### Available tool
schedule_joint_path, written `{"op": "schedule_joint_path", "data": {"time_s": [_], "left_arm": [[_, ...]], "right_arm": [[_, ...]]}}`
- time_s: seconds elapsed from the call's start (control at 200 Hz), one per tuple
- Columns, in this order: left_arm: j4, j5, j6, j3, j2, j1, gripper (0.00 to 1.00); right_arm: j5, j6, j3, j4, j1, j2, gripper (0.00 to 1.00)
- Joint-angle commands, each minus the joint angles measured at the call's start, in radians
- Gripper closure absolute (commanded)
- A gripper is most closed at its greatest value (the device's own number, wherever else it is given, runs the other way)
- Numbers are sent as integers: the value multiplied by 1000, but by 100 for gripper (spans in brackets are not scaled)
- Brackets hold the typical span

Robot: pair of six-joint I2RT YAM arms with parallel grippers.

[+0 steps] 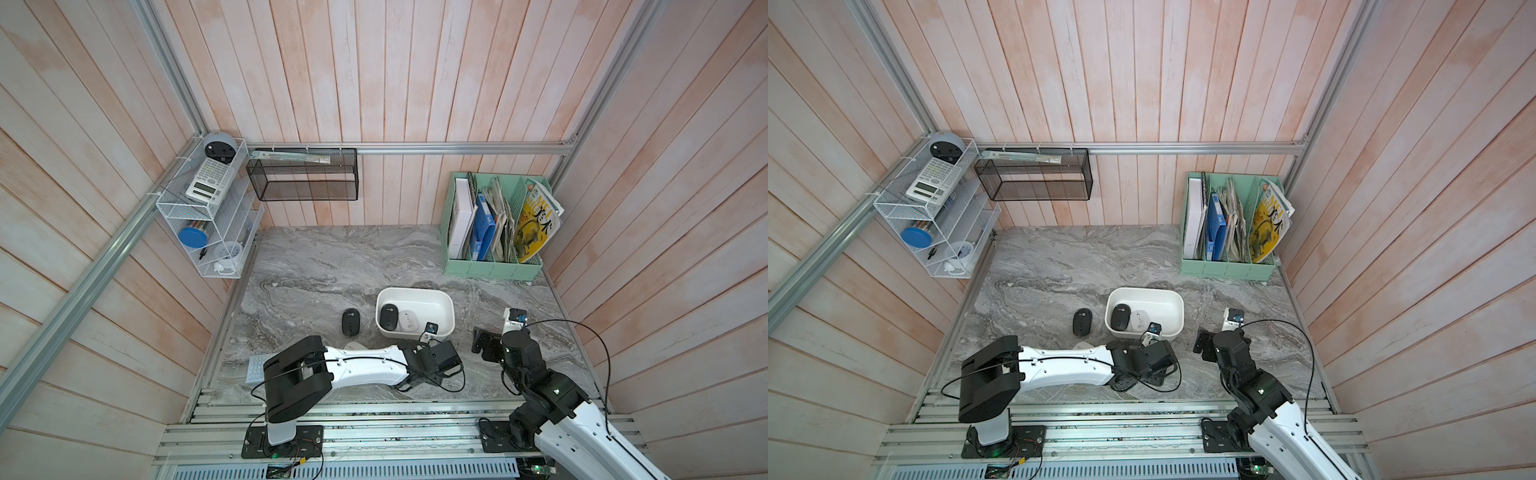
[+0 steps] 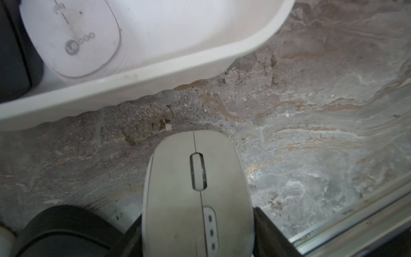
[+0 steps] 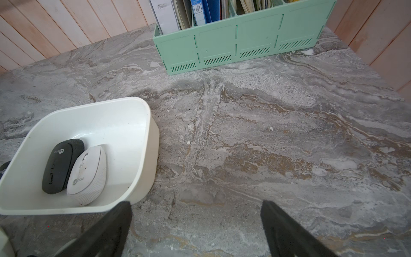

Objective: Take out the mouse from the storage box
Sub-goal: Place the mouse at the center of the board, then pick up the mouse from the storage box.

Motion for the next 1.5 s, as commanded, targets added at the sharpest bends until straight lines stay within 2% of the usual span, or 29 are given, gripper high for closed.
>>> {"op": "schedule_joint_path", "data": {"time_s": [0.0,0.235,0.4,0.5,0.735,0.965,1.07,1.25,1.36,1.48,1.495], "left_arm": [[25,3,-4,29,33,-1,47],[13,1,5,58,70,-1,47],[14,-2,6,56,71,-1,42],[14,-4,8,55,71,-1,38],[12,-24,8,48,41,-1,19],[36,-64,38,10,-32,-1,16],[51,-104,56,-23,-111,-1,16],[13,-287,70,-142,-335,33,15],[36,-321,62,-291,-534,122,12],[33,-320,75,-436,-755,263,8],[29,-317,80,-449,-780,303,8]], "right_arm": [[11,7,-12,3,-3,-9,3],[9,6,-12,6,-3,-7,2],[9,6,-13,5,-2,-8,2],[9,5,-12,5,-4,-7,3],[9,7,-12,5,-3,-6,3],[11,7,-11,4,-4,-2,3],[19,10,-6,-6,-3,2,3],[0,8,40,-7,-4,64,2],[-90,-14,109,10,-2,158,3],[-133,1,174,47,18,265,3],[-133,2,184,52,23,279,2]]}}
